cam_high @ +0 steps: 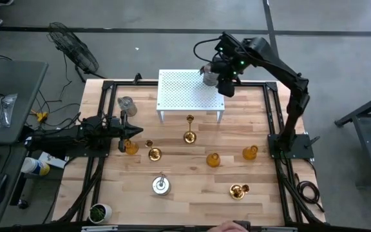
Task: Pick & Place candle stick holders
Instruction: Put the bottom silver scented candle aligned with the other silver scented candle on the shelf
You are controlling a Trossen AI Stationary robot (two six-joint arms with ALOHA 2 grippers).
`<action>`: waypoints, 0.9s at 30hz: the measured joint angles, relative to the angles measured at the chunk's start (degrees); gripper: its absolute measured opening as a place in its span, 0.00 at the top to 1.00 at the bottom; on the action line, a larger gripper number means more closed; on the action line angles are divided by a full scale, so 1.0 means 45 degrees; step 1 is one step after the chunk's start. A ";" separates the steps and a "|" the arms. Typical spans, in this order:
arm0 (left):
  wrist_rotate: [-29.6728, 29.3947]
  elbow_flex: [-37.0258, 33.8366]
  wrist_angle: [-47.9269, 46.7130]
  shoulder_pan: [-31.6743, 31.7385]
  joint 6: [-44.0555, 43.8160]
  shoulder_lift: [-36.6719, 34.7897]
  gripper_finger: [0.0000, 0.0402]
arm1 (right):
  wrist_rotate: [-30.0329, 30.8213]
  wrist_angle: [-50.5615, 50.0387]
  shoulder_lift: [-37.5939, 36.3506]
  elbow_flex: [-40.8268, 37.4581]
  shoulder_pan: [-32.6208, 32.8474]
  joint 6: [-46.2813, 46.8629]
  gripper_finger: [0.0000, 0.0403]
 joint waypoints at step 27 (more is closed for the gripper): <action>0.0000 0.0002 0.0000 0.0001 0.0001 0.0004 0.99 | 0.1459 0.9247 -1.0332 -1.4837 0.2676 0.5271 0.59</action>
